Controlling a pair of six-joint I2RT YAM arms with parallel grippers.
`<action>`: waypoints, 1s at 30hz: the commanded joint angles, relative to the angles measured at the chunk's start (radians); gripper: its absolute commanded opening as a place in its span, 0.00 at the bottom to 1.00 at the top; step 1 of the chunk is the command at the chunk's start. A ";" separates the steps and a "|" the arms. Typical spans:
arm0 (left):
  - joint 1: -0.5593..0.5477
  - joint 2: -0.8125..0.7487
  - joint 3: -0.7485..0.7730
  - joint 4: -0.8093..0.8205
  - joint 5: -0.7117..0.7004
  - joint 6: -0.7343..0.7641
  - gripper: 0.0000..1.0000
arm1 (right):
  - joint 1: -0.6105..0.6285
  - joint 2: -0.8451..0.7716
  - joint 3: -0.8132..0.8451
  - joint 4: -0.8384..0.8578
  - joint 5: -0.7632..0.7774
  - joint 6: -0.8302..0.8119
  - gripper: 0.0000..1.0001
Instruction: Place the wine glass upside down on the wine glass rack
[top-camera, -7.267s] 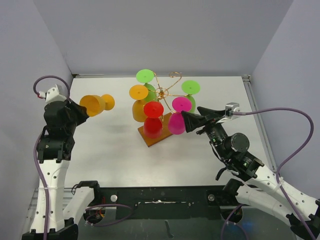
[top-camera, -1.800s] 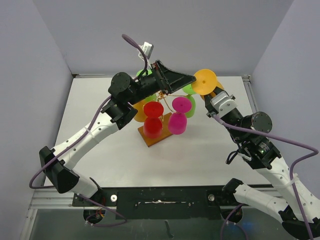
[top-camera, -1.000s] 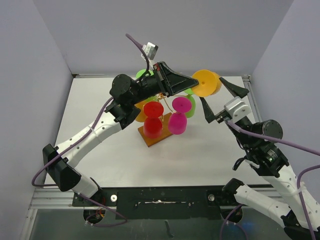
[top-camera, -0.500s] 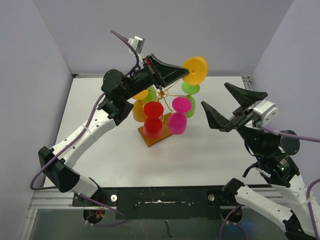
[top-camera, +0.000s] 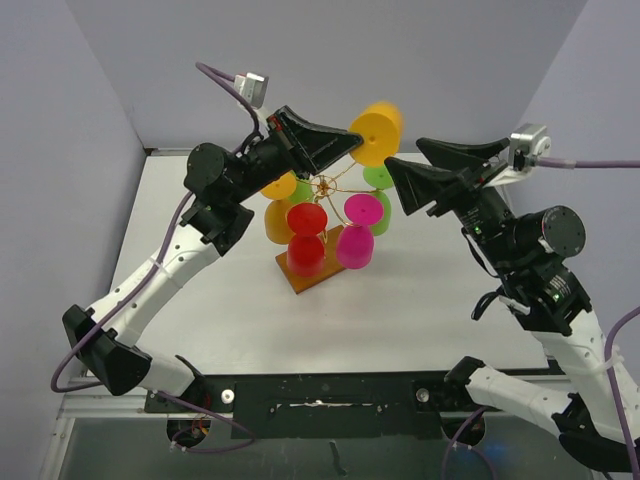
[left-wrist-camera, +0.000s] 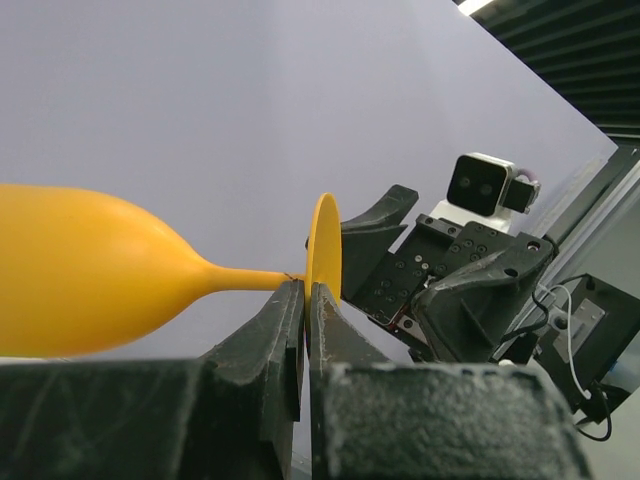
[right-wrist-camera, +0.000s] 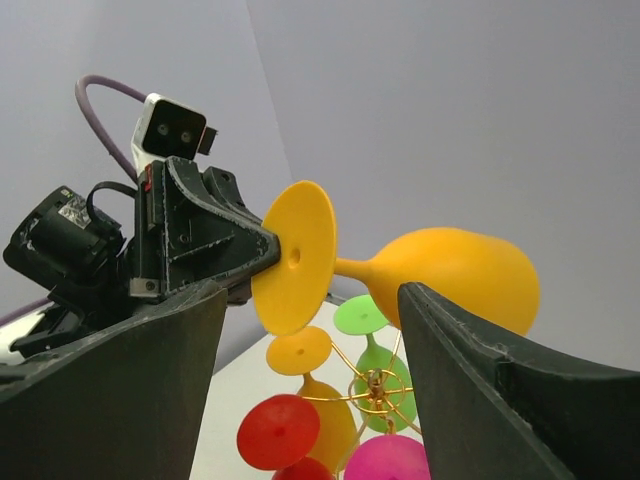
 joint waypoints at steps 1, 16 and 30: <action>0.011 -0.044 -0.012 0.054 0.000 0.022 0.00 | -0.005 0.078 0.113 -0.045 0.002 0.065 0.69; 0.033 -0.083 -0.065 0.067 0.002 0.020 0.00 | -0.006 0.149 0.177 -0.063 -0.092 0.131 0.25; 0.055 -0.143 -0.123 0.049 -0.041 0.067 0.31 | -0.023 0.228 0.218 -0.018 -0.194 0.165 0.00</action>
